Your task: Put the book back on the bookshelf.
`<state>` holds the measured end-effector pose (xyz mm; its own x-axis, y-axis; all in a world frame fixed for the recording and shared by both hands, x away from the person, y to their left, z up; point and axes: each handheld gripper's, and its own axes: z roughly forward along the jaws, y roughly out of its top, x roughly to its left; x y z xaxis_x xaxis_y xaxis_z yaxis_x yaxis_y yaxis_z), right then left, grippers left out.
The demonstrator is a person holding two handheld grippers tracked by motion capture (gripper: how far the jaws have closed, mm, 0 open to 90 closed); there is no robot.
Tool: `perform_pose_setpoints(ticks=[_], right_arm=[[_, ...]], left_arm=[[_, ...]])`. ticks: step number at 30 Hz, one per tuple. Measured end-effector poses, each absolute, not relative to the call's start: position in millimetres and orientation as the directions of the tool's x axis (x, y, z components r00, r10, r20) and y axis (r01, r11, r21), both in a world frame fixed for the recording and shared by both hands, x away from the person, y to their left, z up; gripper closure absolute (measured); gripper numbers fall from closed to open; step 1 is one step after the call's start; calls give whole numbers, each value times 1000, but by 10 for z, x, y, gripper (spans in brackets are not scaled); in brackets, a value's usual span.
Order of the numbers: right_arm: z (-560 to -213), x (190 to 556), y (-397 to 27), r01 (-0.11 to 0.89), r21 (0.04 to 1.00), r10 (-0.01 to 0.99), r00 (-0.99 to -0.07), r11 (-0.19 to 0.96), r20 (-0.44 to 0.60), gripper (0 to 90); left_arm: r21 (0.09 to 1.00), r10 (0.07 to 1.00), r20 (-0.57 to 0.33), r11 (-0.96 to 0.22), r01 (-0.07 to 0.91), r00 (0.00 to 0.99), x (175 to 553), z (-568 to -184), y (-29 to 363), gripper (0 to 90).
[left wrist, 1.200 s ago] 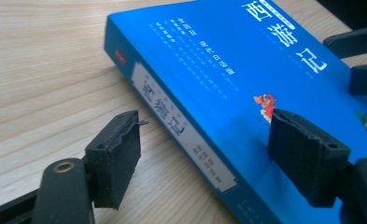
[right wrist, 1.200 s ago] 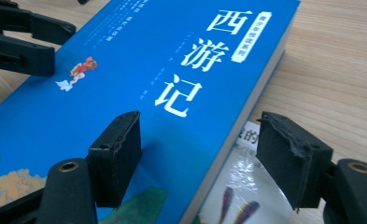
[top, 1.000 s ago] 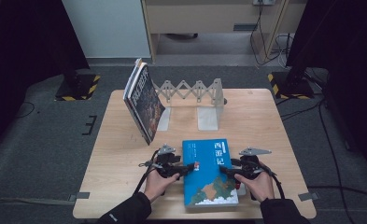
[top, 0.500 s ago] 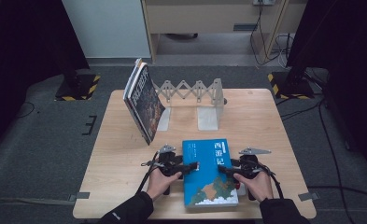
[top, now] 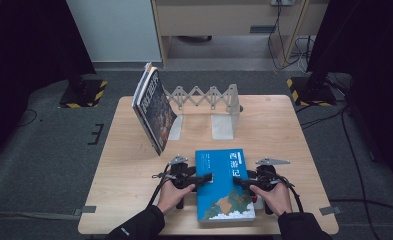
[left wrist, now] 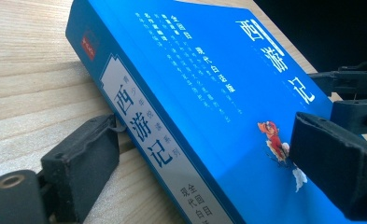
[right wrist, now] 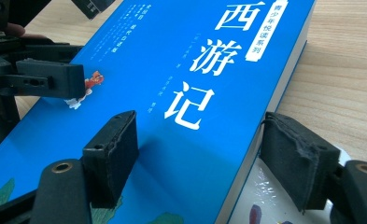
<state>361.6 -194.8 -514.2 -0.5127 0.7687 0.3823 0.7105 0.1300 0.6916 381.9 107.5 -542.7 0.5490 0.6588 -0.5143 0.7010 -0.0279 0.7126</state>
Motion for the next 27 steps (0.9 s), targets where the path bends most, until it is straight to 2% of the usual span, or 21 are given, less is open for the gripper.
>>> perform_pose_setpoints(ticks=[10,13,19,27], right_arm=[[-5152,3626,-1951,714,690,764,-511,122,394,273],[-5154,3627,-1951,713,690,763,-512,122,394,273],[-5154,3626,-1951,713,690,763,-512,121,395,272],[-5167,3643,-1951,722,683,761,-504,111,409,261]], left_arm=[[702,636,-541,-18,712,550,3846,-5437,1119,94],[701,628,-549,-13,713,551,3843,-5440,1104,62],[707,647,-513,-55,705,564,3845,-5416,1079,57],[673,620,-577,-8,739,532,3889,-5432,1128,151]])
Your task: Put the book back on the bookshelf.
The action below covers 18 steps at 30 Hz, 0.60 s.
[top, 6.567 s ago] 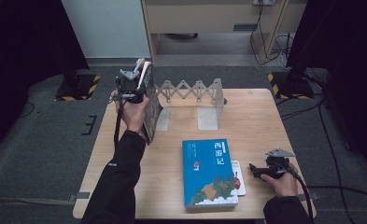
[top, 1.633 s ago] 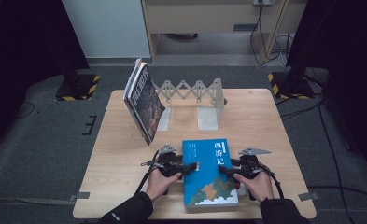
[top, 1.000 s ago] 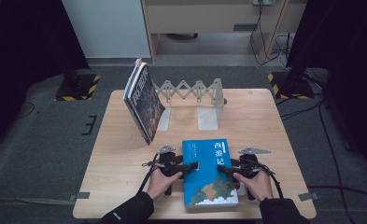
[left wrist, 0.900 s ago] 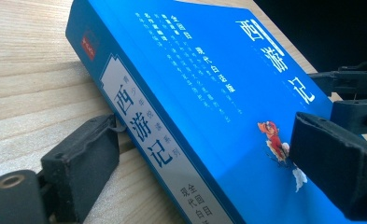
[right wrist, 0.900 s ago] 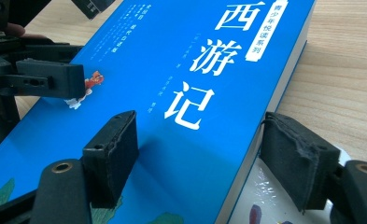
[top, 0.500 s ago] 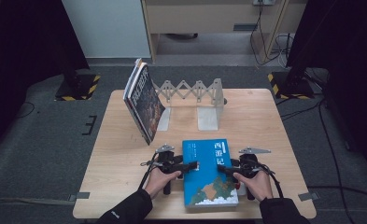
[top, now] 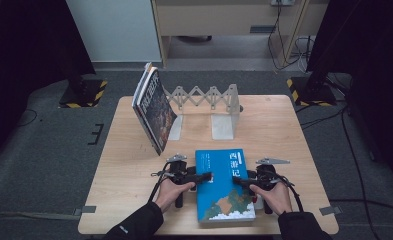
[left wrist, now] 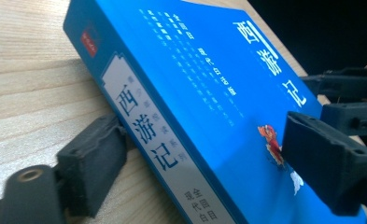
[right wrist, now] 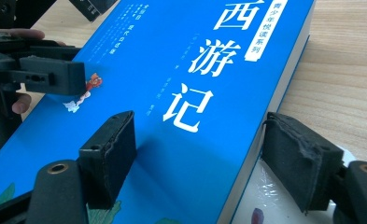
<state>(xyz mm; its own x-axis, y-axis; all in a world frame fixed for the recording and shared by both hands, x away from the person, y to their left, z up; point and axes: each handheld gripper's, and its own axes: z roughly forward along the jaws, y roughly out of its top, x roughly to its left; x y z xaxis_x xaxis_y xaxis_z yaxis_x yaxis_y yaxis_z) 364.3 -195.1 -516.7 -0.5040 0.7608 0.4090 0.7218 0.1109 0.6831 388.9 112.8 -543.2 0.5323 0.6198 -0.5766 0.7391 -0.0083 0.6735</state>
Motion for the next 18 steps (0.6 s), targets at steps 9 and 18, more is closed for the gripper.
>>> perform_pose_setpoints(ticks=[9,18], right_arm=[[-5174,3651,-1959,722,683,756,-508,112,413,260],[-5180,3660,-1963,721,684,753,-512,114,414,260]], left_arm=[[601,573,-666,33,798,478,3912,-5446,1161,257],[598,530,-685,16,801,500,3914,-5388,1156,343]])
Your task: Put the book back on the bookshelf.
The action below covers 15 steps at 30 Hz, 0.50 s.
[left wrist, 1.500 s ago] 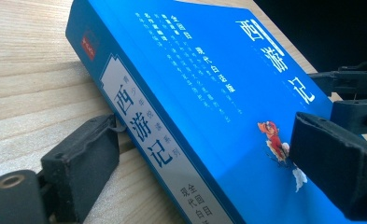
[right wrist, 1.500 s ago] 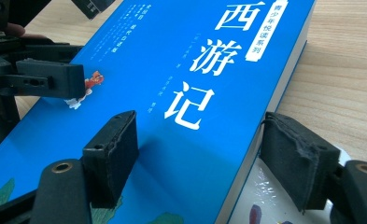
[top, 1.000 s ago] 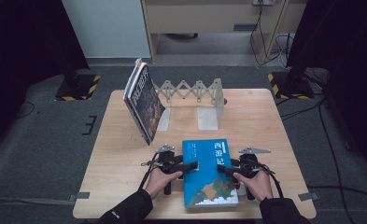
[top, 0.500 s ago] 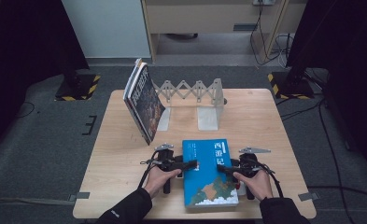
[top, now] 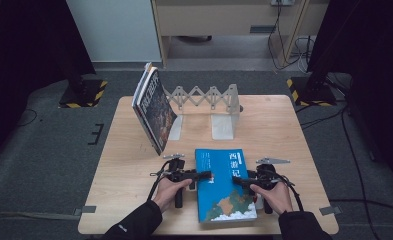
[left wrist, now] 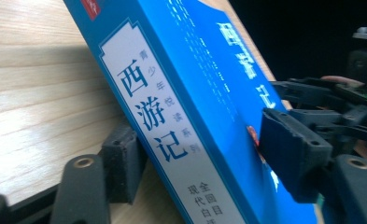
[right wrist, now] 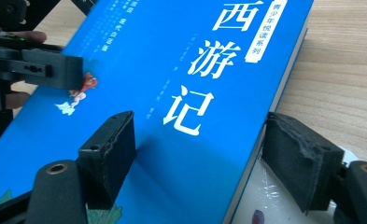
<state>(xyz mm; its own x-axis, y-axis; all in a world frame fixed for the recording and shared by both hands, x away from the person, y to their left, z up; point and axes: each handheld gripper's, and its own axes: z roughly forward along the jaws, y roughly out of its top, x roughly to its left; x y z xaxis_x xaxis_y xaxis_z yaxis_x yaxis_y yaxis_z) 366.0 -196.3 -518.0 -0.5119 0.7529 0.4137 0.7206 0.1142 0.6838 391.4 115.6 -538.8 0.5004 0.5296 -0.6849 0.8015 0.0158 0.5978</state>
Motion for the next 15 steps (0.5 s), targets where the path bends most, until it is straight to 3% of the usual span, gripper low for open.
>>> perform_pose_setpoints(ticks=[15], right_arm=[[-5167,3662,-1980,724,680,752,-509,112,419,279]], left_arm=[[609,501,-684,-8,793,530,3915,-5306,1133,419]])
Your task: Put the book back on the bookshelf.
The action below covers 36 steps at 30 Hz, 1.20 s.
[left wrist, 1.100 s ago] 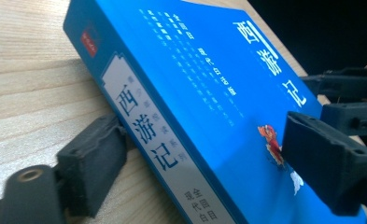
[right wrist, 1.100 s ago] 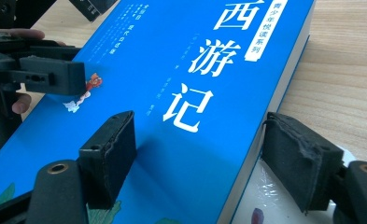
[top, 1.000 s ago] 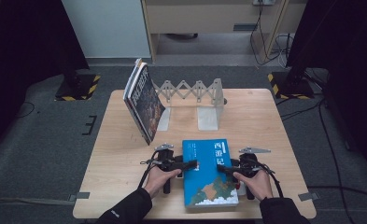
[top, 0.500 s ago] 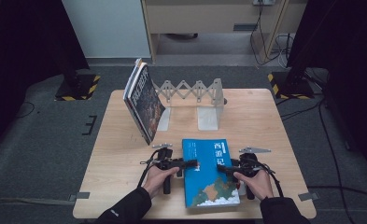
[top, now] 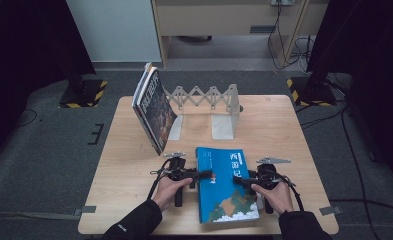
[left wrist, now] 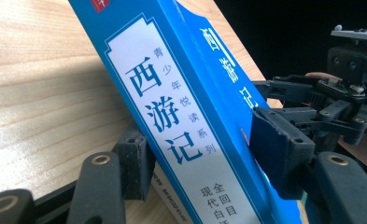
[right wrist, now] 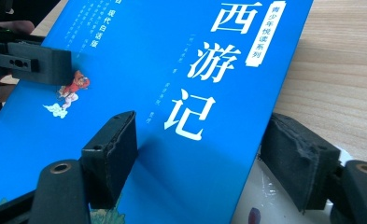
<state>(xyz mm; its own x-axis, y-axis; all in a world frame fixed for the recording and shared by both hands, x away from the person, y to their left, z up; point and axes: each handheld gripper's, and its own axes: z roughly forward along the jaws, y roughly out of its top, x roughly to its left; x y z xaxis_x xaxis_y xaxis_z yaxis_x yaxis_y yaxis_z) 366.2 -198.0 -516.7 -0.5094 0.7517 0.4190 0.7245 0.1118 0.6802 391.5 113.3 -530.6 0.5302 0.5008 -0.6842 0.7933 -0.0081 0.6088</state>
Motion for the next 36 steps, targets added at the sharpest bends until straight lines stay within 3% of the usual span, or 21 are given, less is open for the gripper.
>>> perform_pose_setpoints(ticks=[25,30,36], right_arm=[[-5157,3671,-1984,708,695,742,-531,123,410,333],[-5136,3638,-2033,692,711,750,-537,128,387,382],[-5150,3595,-2045,708,698,738,-528,109,421,398]], left_arm=[[545,499,-715,-43,838,490,3974,-5312,997,463],[538,502,-720,-35,842,480,3953,-5296,1002,476],[523,501,-728,-35,852,467,3935,-5248,1020,499]])
